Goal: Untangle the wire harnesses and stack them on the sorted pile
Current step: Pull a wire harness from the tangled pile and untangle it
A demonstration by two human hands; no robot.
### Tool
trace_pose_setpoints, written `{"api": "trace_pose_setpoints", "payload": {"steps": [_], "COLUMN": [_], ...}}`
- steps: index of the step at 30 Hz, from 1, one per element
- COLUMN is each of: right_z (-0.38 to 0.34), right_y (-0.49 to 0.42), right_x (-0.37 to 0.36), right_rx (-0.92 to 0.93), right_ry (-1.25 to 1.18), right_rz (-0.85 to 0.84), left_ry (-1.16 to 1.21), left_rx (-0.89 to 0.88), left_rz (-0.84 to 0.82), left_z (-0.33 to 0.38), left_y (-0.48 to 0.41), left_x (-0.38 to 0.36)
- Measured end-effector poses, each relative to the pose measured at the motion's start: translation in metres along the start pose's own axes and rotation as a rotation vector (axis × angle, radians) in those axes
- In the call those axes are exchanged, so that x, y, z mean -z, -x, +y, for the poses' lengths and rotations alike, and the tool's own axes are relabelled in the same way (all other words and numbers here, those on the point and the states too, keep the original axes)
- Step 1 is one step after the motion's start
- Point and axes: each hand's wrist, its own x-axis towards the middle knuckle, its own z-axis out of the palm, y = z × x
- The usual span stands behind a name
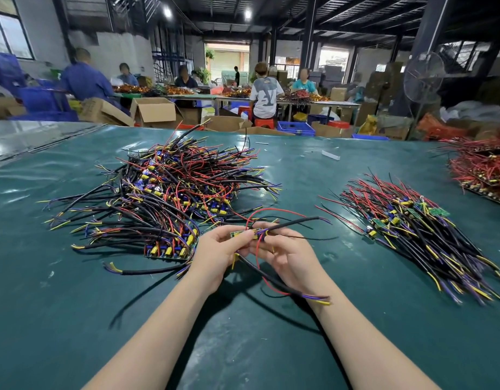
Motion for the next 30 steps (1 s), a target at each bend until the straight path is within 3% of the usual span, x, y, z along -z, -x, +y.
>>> {"api": "trace_pose_setpoints", "payload": {"steps": [5,12,21,26,30], "right_z": [-0.003,0.002,0.006,0.000,-0.008], "right_y": [-0.001,0.000,0.000,0.002,0.001], "right_x": [0.005,0.006,0.001,-0.001,0.002], "right_rx": [-0.033,-0.006,0.022,-0.054,-0.087], "right_ry": [-0.060,0.062,0.051,-0.083,-0.422], "right_rz": [0.009,-0.052,0.065,0.107,0.151], "left_ry": [0.012,-0.037,-0.086,0.009,0.241], "left_rx": [-0.010,-0.018,-0.023,0.009,0.077], "left_rz": [0.023,-0.008,-0.058,-0.090,-0.053], "left_z": [-0.001,-0.002,-0.001,0.003,0.009], "left_y": [0.000,0.000,0.002,0.004,0.004], "left_x": [-0.002,0.003,0.001,-0.003,-0.006]}}
